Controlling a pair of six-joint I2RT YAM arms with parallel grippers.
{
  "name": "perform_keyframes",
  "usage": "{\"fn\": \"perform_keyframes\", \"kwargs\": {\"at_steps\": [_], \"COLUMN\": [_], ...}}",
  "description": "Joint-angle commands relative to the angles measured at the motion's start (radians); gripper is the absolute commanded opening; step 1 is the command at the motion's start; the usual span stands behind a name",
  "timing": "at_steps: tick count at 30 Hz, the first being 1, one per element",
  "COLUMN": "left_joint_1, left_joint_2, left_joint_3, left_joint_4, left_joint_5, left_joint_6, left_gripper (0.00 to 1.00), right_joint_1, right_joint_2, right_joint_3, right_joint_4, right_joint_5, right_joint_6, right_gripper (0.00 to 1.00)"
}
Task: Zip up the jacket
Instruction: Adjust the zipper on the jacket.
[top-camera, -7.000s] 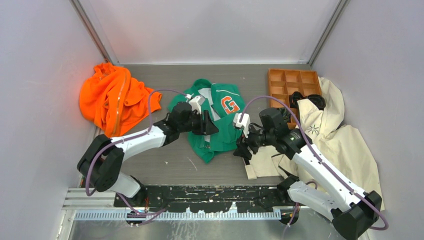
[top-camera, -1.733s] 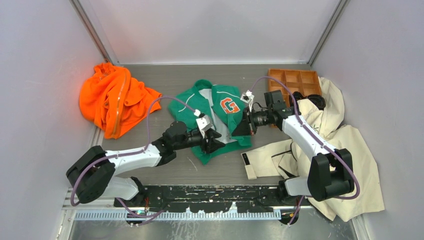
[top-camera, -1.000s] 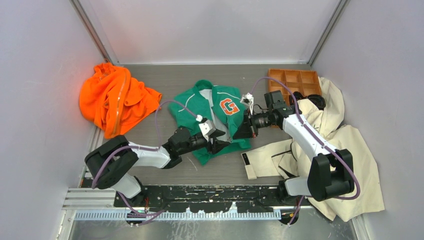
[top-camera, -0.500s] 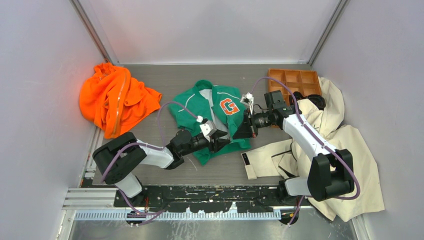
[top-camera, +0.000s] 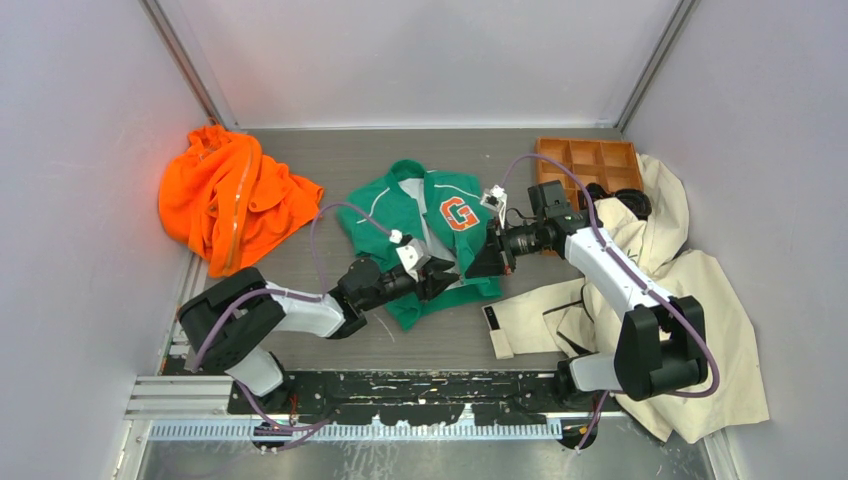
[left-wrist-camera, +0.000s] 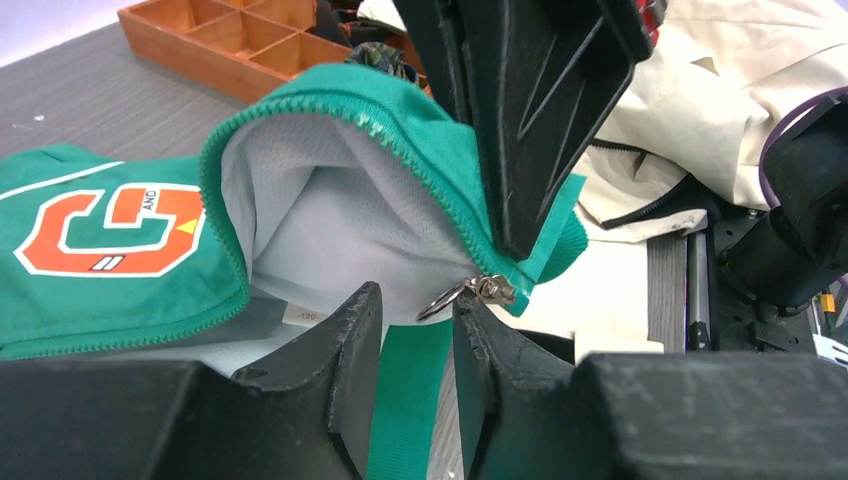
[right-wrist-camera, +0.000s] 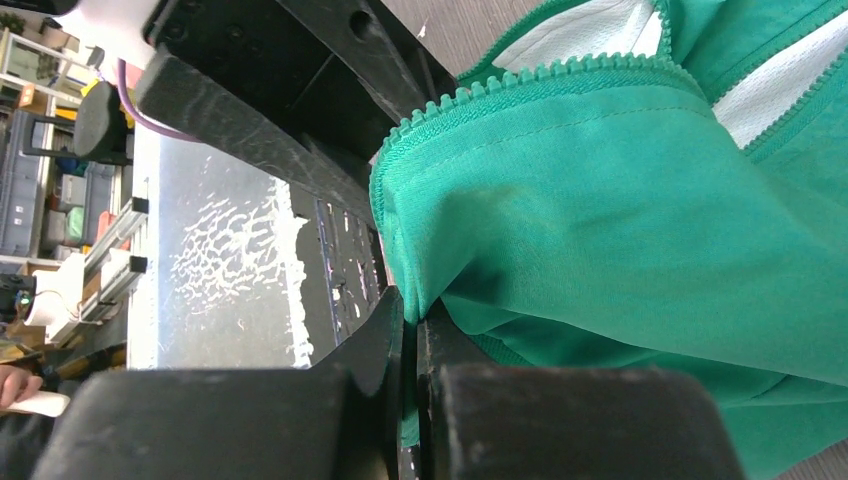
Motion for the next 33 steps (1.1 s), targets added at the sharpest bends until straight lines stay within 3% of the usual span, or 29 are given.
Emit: {"fn": "perform_keyframes", "kwargs": {"at_steps": [1,10,12,15,18,26,33], "left_joint_1": [-0.014,-0.026,-0.026,-0.026,-0.026,-0.066,-0.132], "left_joint_2": [-0.056,-0.057,-0.064,-0.086,-0.128,-0.264,-0.254], "left_joint_3": [-0.001,0.006,0.008,0.012,0.014,0.128,0.287], "left_joint_4": [0.04,0.019,-0.002,-0.054,-0.122,-0.579,-0.938], "left_joint_5": [-0.023,0.003,0.013,0.024,0.019,-0.018,-0.044], "left_joint_6": [0.03,0.051,0.062,0.086,0.119,0.334,0.404], "left_gripper": [0.34,0.3,0.24,0.02,0.0,0.0,0.0], "right_joint_1": [-0.003,-0.003,-0.003,-0.003,-0.003,-0.003,-0.004], "right_joint_2": [0.002,0.001,0.002,0.002,0.002,-0.001,-0.016], "right_joint_3": [0.042,0.04,0.041,0.04,0.036,0.021,0.004], "right_joint_4": [0.035,0.039,0.039,0.042,0.064,0.143,0.199], "right_joint_5": [-0.019,-0.021,-0.019,-0.006,0.036,0.105,0.15], "right_joint_6": [0.02,0.028,0.028,0.032,0.06,0.154,0.217], "right_gripper": [0.01,0.01,0.01,0.01,0.01,0.01,0.01]}}
